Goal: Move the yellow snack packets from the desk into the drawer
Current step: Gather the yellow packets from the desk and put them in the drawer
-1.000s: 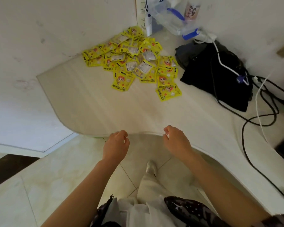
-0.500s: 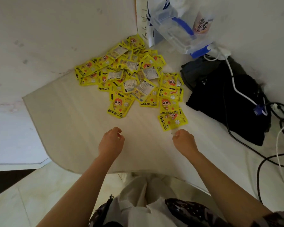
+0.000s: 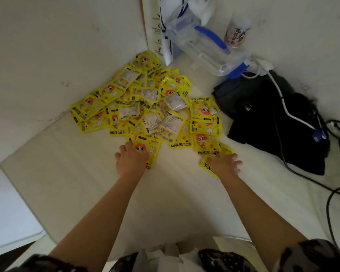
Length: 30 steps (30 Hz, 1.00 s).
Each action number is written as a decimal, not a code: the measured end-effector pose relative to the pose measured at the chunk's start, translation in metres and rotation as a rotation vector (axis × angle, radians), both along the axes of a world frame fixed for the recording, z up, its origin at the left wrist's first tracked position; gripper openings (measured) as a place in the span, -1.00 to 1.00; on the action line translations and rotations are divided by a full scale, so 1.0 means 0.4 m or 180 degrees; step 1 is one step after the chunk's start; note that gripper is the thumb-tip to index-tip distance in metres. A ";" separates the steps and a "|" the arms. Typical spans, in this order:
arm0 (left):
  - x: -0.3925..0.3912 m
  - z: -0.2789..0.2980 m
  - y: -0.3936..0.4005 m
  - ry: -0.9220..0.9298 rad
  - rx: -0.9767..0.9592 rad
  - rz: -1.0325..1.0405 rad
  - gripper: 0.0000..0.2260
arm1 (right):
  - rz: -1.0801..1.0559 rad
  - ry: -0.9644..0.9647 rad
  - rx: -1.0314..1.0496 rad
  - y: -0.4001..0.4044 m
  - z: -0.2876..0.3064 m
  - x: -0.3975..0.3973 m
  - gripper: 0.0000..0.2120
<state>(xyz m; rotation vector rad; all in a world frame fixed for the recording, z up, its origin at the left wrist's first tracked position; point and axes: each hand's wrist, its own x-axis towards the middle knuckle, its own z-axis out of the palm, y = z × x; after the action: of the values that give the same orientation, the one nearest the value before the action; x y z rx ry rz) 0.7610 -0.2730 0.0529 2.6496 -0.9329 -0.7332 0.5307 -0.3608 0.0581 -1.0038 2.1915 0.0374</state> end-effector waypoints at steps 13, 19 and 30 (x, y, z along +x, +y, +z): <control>-0.003 -0.005 0.006 0.0377 -0.0049 0.0264 -0.50 | -0.0170 -0.0205 -0.0134 -0.022 -0.032 -0.023 -0.34; -0.027 0.007 0.025 0.0509 -0.0024 0.0326 -0.60 | -0.0071 -0.0218 0.0082 -0.033 -0.019 -0.047 -0.19; -0.035 0.061 -0.046 0.0851 -0.0480 0.0091 -0.43 | -0.0036 -0.0890 -0.0652 -0.019 0.036 -0.145 -0.70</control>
<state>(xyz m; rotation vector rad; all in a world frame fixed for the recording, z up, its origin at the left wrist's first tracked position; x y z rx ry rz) 0.7469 -0.2916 0.0775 2.3576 -0.8394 -0.9421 0.4726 -0.3685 0.0727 -1.0396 1.9712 -0.3200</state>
